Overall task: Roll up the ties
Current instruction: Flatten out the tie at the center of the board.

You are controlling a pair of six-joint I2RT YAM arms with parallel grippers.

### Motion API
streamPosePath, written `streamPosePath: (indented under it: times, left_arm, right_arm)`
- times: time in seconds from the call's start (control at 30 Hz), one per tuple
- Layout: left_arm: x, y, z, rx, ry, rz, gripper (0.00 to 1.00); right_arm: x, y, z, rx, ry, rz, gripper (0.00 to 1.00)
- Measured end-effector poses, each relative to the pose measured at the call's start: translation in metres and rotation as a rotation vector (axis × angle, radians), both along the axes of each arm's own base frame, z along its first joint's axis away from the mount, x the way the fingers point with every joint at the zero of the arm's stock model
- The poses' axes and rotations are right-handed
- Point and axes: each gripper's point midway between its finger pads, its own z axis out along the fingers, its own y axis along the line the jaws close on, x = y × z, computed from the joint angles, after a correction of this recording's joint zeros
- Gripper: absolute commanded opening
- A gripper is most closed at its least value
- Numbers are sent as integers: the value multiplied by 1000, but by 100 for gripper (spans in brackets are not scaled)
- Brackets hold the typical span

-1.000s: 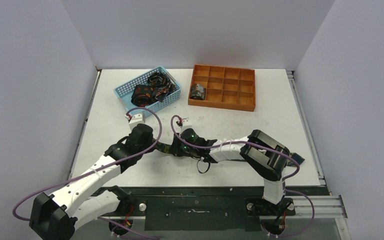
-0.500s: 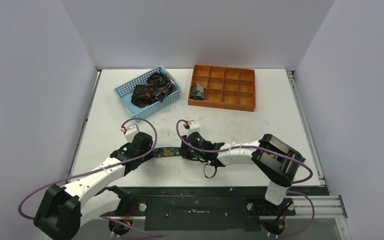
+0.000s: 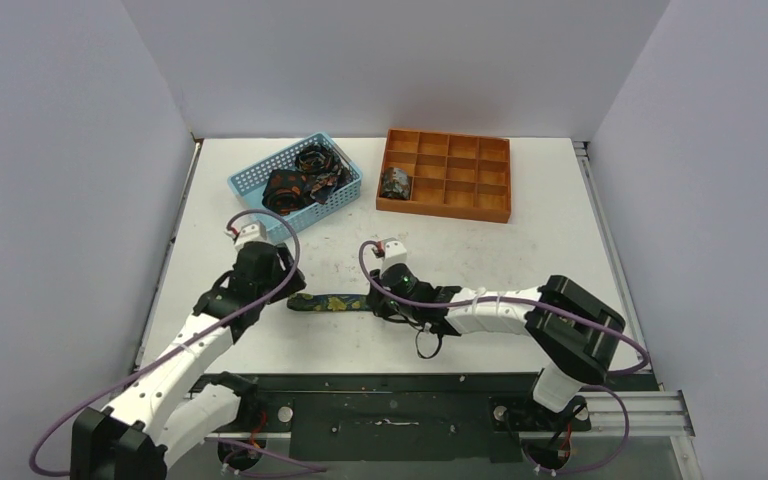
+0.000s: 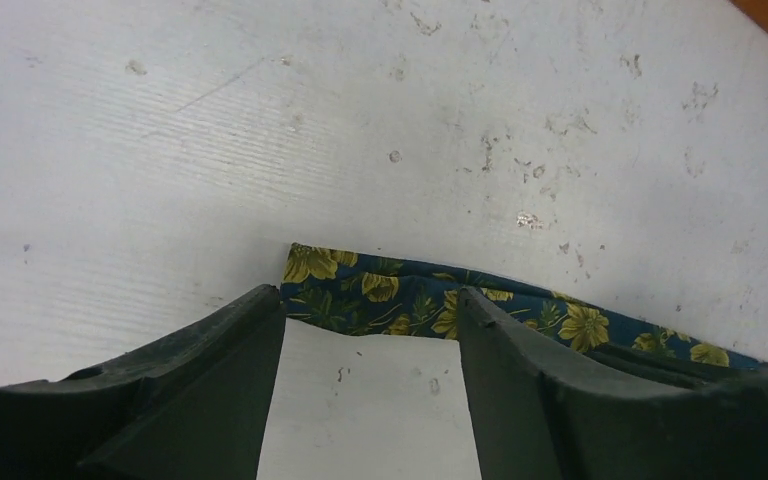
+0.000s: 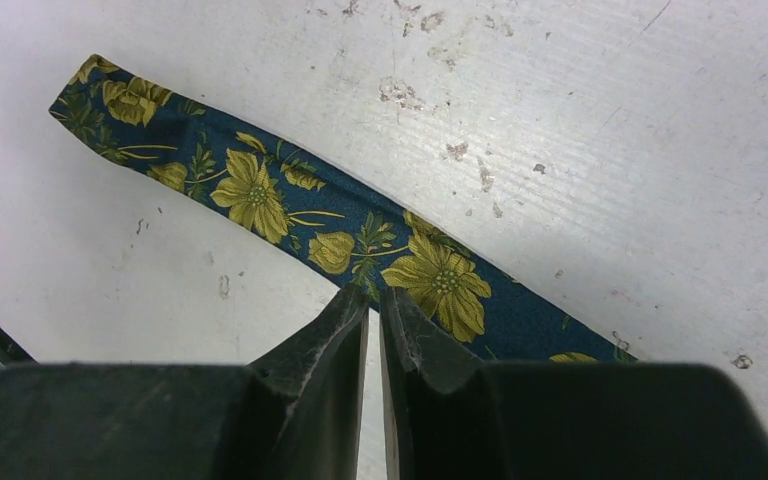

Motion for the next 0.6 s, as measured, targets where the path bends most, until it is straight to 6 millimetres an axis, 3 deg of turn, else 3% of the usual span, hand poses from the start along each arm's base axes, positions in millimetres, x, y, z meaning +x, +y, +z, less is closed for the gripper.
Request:
streamPosePath:
  times: [0.07,0.2,0.33,0.5,0.6]
  left_arm:
    - [6,-2,-4,-11,37,-48,44]
    - [6,-20,-24,-81,126,-173,38]
    - [2,-37,-35,-163,121,-232,36]
    - [0,-39,-58,-197,163,-194,37]
    - [2,-39,-61,-206,158,-171,38]
  right_arm:
    - [0,1,-4,-10,10,1,12]
    - [-1,-5,-21,-59,46,-16,13]
    - [2,-22,-33,-82,68,-58,13]
    - [8,-46,-33,-91,62,-120,14]
    - [9,-60,-34,-99,63,-148,14]
